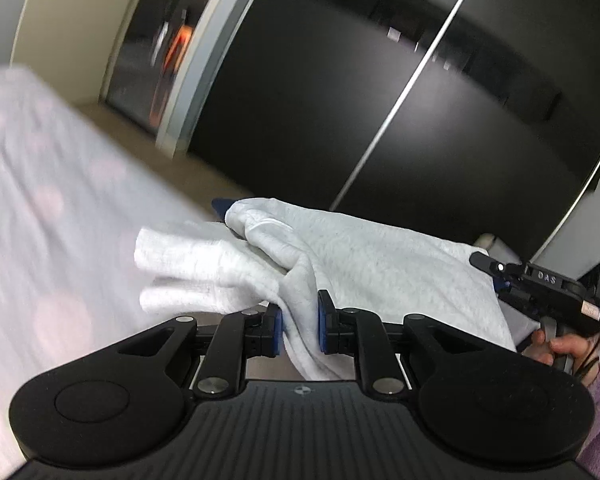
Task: Fold clothes
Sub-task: 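Lower the bundle onto the beige blanket and open both tools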
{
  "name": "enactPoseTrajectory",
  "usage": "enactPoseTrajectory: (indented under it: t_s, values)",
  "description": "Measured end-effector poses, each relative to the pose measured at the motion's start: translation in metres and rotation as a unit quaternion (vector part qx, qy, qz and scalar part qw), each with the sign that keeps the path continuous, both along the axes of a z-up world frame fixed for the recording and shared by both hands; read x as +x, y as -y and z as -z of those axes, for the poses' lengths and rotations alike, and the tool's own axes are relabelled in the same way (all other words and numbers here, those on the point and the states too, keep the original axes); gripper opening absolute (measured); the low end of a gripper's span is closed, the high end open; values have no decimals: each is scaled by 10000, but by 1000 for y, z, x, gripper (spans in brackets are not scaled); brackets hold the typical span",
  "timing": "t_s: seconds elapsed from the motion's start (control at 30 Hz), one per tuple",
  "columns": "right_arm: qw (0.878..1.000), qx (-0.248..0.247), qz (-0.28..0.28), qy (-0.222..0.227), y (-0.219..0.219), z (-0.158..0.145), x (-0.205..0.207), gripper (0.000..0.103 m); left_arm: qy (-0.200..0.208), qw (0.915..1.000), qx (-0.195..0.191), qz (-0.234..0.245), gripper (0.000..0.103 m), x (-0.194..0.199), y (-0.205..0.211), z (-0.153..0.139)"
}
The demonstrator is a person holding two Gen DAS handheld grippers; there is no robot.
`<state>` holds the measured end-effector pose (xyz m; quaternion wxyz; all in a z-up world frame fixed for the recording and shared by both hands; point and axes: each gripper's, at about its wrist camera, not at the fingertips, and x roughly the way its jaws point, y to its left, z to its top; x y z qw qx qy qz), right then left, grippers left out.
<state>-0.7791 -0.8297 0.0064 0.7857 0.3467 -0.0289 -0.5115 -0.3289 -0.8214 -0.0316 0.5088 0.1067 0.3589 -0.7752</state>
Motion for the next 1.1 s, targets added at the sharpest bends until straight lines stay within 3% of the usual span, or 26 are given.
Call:
enactPoseTrajectory:
  t_s: [0.2,0.4,0.57,0.67,0.73,0.77,0.9,1.0,1.1]
  values:
    - [9952,869,459,30,-11,56,-21,17,26,9986,501,174,14,-12,-8,36]
    - [9905,1136,592,-493,9,64,-4,17,-3,9965,813,174,15,-8,7,52]
    - [9862,1424,639,-542,9,82,-3,17,-153,9957,883,232,17,-1,3,67]
    - [9841,1414,723,-793,4,79,2,19,-239,9949,965,196,19,3,2,68]
    - [9806,1344,818,-1165,-3,69,9,31,-141,9952,917,303,22,5,3,60]
    - [9788,1265,873,-1351,-9,61,12,33,-52,9957,843,376,23,6,1,53]
    - [9751,855,898,-1840,-49,32,28,33,242,9972,456,538,24,17,-14,24]
    - [9765,628,799,-1899,-75,16,48,32,587,9963,-48,632,24,18,-21,3]
    - [9781,398,605,-1949,-98,6,79,32,652,9936,-412,821,24,10,-15,-13]
